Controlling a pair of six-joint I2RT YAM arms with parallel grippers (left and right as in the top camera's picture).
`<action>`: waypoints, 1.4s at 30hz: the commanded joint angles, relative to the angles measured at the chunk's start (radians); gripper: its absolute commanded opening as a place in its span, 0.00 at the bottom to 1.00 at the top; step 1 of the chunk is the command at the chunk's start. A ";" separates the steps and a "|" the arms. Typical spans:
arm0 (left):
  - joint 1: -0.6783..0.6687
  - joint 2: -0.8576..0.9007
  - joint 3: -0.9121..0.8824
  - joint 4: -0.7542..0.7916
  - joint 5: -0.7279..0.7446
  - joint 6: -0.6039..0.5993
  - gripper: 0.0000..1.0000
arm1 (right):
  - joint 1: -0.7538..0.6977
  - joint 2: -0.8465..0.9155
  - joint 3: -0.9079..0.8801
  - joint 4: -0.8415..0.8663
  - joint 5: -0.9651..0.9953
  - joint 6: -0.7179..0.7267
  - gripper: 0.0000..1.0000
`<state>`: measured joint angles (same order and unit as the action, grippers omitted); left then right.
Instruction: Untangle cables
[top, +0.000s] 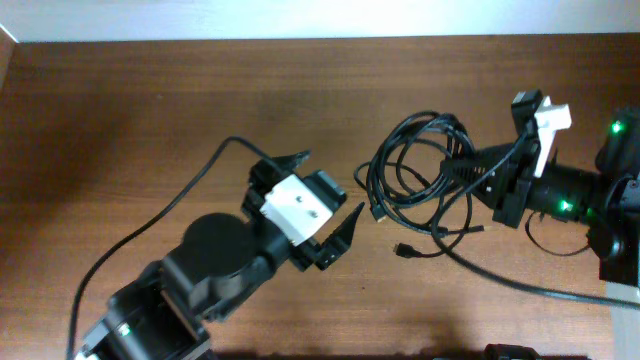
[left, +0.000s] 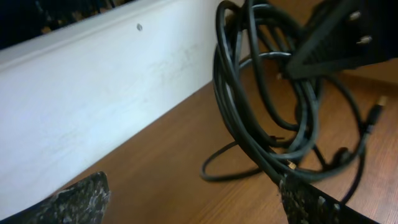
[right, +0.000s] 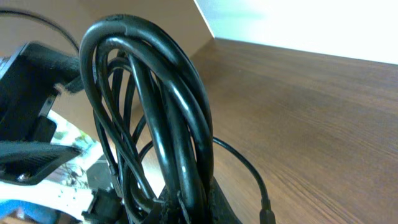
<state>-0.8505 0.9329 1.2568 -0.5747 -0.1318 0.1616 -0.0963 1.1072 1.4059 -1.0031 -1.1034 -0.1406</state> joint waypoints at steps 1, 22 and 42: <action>0.002 0.049 0.005 0.032 0.007 0.013 0.89 | 0.006 -0.047 0.006 -0.053 0.031 -0.119 0.04; 0.002 0.204 0.005 0.216 0.267 0.013 0.79 | 0.006 -0.076 0.006 -0.214 0.129 -0.204 0.04; 0.002 0.228 0.005 0.278 0.267 0.012 0.31 | 0.005 -0.074 0.006 -0.232 0.226 -0.203 0.04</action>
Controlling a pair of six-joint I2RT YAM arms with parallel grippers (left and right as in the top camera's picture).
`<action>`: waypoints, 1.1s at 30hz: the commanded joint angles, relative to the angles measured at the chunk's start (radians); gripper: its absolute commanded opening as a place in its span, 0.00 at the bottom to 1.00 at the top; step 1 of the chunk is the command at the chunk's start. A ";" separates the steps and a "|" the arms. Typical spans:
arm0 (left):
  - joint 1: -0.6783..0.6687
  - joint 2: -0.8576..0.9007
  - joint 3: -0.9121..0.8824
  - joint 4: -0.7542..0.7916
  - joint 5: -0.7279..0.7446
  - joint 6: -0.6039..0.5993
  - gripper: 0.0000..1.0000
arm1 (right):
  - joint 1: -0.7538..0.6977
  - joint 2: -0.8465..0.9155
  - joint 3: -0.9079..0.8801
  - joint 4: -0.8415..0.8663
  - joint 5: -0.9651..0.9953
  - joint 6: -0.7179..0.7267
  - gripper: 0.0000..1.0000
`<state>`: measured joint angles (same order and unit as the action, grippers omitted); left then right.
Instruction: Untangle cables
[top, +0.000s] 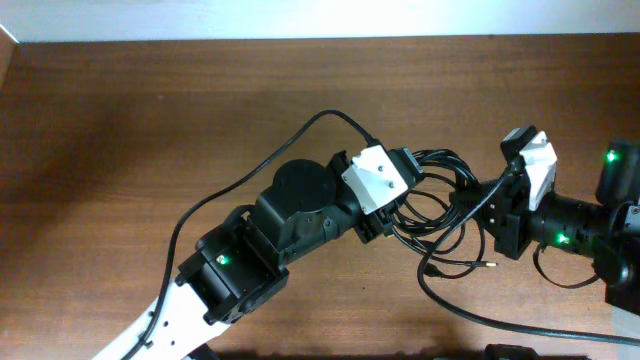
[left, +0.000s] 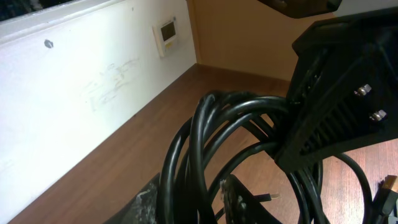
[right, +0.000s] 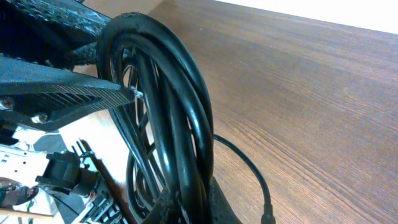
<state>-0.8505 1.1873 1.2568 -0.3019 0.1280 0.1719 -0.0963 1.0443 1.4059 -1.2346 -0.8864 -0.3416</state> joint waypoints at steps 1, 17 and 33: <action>0.002 -0.027 0.005 0.005 0.008 0.002 0.30 | 0.005 -0.011 0.006 0.000 0.008 -0.002 0.04; 0.002 -0.026 0.005 0.002 0.045 0.002 0.05 | 0.005 -0.011 0.006 -0.001 -0.029 -0.002 0.04; 0.002 -0.026 0.005 0.000 0.044 0.002 0.00 | 0.005 -0.011 0.006 -0.019 -0.018 -0.002 0.34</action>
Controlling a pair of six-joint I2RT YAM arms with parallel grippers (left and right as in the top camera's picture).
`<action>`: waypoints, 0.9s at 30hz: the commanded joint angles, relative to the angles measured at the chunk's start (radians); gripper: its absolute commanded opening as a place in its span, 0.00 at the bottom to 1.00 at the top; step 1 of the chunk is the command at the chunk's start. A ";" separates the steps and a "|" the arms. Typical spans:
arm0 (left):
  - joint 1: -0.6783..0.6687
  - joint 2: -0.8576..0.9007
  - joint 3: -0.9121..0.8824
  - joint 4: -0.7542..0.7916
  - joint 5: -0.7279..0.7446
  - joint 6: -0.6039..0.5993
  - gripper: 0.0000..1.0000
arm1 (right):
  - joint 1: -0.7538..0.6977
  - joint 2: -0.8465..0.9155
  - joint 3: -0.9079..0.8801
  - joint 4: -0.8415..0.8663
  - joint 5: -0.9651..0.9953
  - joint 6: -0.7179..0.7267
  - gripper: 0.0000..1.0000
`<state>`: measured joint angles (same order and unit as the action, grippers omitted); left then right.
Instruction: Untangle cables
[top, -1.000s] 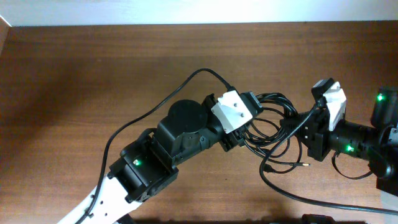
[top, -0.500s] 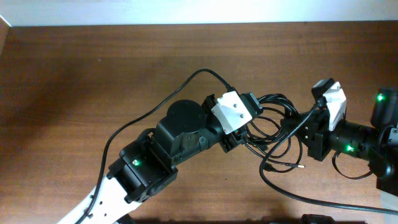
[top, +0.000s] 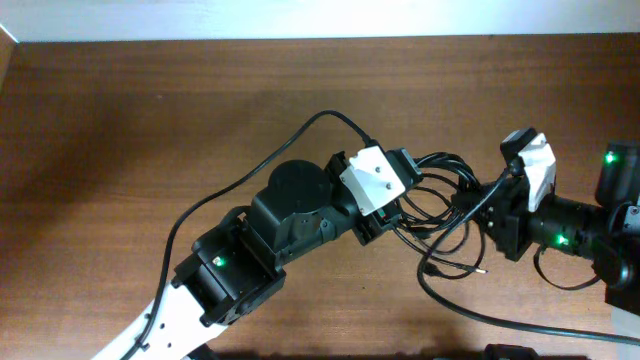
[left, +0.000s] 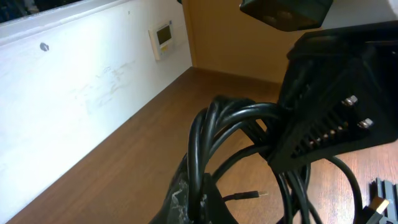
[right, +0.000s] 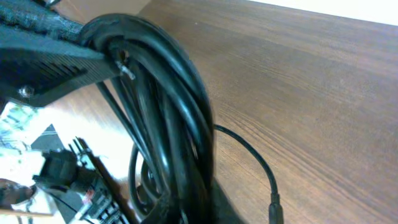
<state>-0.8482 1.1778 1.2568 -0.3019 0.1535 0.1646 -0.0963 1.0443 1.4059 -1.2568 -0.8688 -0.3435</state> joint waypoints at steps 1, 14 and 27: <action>-0.001 -0.016 0.005 -0.003 0.018 0.010 0.00 | 0.005 -0.011 0.006 0.003 -0.036 0.000 0.42; 0.000 -0.016 0.005 -0.025 -0.006 0.010 0.00 | 0.005 -0.011 0.006 0.018 -0.034 0.000 0.62; 0.000 -0.028 0.006 -0.062 -0.036 0.009 0.00 | 0.005 -0.011 0.007 0.109 -0.014 0.000 0.64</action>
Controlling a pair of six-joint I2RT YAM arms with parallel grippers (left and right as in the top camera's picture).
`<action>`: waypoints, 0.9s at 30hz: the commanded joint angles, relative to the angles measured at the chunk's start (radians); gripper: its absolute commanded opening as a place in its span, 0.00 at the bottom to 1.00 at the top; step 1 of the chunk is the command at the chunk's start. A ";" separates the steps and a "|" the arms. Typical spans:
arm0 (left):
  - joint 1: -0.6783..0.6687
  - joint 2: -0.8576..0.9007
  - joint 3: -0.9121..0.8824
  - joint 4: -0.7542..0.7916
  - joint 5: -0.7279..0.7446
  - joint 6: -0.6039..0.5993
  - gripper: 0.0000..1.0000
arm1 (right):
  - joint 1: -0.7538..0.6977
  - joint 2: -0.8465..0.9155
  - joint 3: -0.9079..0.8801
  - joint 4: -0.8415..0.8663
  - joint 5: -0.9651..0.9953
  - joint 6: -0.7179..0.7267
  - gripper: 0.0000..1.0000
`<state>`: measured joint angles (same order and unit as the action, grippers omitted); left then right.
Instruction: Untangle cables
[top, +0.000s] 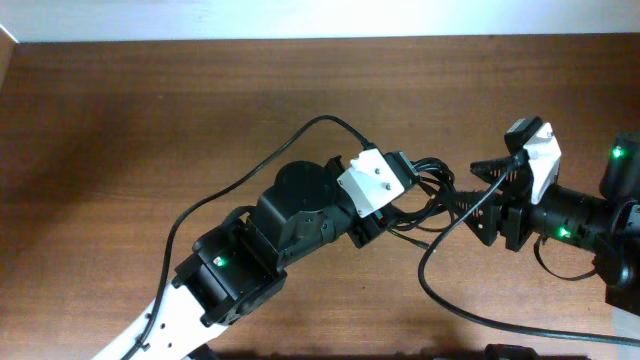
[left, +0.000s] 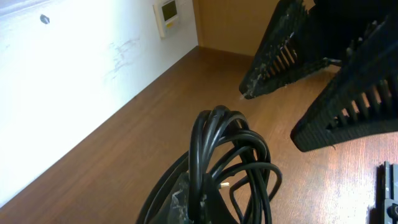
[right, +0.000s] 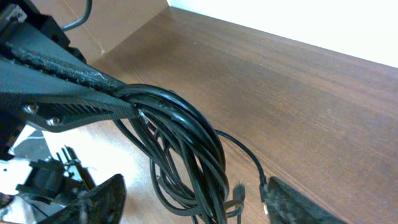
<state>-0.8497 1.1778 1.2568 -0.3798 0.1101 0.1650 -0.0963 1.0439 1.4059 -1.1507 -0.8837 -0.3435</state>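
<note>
A tangled bundle of black cables (top: 428, 190) hangs between the two arms, just above the brown table (top: 150, 110). My left gripper (top: 408, 192) is shut on its left side. In the left wrist view the loops (left: 227, 146) rise out of the closed left gripper (left: 200, 202). My right gripper (top: 480, 200) stands open just right of the bundle, touching nothing. In the right wrist view the bundle (right: 186, 143) lies between the spread fingers of the right gripper (right: 191, 185), and the left gripper's finger (right: 68, 99) pinches it. A plug end (right: 239, 190) dangles low.
One long cable (top: 470, 310) trails from the bundle to the table's front right edge. The left arm's own lead (top: 230, 180) arcs over the table's middle. A white wall (left: 74, 81) runs along the table's far edge.
My right gripper has opened and let go of the cable bundle, and now sits slightly back to the right. The left gripper still holds the bundle, which has shifted a little left.
At first my right gripper held the bundle alone while the left gripper was open, off to the left. The left gripper then was at the bundle with cables between its fingers, then shut on it. Now only the left holds it.
</note>
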 joint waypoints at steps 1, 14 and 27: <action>0.002 -0.031 0.006 0.022 0.024 0.009 0.00 | 0.005 -0.011 0.007 0.003 0.014 0.000 0.58; 0.002 -0.034 0.006 0.129 0.093 0.005 0.00 | 0.005 -0.011 0.007 -0.024 0.071 0.000 0.56; 0.002 -0.034 0.005 0.111 0.008 0.005 0.00 | 0.005 -0.017 0.007 -0.046 0.047 0.004 0.04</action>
<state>-0.8497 1.1721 1.2568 -0.2535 0.1741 0.1650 -0.0963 1.0424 1.4059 -1.1973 -0.8265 -0.3439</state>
